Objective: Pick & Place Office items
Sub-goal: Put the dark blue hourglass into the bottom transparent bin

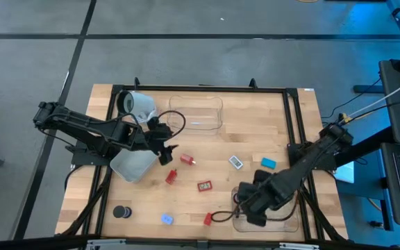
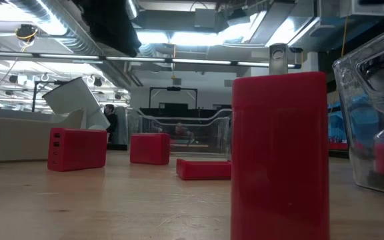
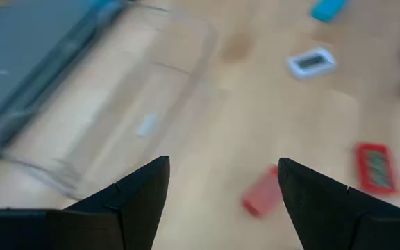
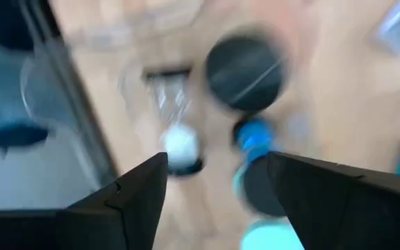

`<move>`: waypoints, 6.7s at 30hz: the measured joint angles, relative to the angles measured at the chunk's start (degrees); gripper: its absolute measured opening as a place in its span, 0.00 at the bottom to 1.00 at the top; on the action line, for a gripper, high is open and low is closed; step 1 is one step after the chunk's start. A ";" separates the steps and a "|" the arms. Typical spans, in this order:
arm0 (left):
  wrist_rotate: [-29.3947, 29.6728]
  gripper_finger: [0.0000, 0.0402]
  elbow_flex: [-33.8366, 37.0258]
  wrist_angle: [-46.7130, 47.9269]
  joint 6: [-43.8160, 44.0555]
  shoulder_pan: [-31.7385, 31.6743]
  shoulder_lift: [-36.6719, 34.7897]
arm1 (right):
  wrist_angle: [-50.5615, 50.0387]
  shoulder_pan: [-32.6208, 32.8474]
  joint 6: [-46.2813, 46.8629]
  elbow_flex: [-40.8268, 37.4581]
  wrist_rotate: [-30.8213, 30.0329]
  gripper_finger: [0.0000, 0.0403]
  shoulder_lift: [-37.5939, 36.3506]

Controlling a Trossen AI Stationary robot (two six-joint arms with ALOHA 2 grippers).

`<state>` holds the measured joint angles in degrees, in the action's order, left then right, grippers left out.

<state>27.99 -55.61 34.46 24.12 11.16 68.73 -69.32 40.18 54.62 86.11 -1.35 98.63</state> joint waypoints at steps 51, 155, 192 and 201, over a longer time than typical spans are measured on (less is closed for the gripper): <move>-29.55 0.66 0.00 23.32 83.23 34.05 0.09 | -6.24 -2.75 -5.19 0.13 -43.25 0.61 -6.77; -24.47 0.62 -0.02 15.36 75.57 49.79 28.72 | 5.54 -2.60 20.97 0.15 -35.49 0.61 -2.07; -8.73 0.13 -0.04 14.26 61.66 50.28 11.28 | 13.44 -2.60 16.33 0.15 -36.59 0.61 -2.05; -19.12 0.33 -0.04 13.67 57.13 51.48 16.63 | 13.44 -2.90 16.34 0.15 -36.78 0.61 -2.05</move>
<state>8.87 -55.66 48.13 81.24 62.64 85.36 -55.88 37.28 70.96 86.26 -38.12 96.57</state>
